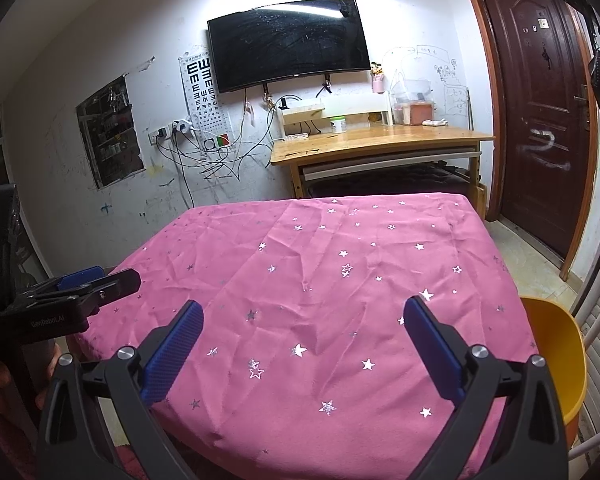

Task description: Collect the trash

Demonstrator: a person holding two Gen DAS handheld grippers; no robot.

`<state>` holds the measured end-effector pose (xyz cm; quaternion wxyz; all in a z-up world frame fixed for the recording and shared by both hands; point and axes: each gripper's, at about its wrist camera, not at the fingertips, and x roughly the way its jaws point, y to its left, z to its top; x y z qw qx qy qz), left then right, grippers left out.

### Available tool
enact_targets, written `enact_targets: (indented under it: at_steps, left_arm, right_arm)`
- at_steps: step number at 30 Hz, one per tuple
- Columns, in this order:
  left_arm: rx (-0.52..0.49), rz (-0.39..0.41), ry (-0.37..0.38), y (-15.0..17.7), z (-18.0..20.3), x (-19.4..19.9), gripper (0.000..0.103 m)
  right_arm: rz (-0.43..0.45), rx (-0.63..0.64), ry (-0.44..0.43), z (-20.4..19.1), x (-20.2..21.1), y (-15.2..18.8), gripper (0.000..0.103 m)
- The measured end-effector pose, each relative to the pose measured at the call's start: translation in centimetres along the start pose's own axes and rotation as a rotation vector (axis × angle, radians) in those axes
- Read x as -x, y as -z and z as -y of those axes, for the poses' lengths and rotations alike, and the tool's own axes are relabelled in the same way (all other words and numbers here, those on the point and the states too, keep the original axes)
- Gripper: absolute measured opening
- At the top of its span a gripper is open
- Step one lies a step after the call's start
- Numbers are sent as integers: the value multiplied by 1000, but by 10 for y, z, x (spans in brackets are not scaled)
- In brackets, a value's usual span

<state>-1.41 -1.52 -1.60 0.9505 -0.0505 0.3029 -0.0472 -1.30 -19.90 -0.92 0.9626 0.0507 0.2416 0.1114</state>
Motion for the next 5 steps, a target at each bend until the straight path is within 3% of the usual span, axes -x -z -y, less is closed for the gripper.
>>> enact_targets:
  at_steps: [5]
  left_arm:
    - [1,1,-5,-1,0,-1,96]
  right_arm:
    - [-1,0,-1,0,0,0,94]
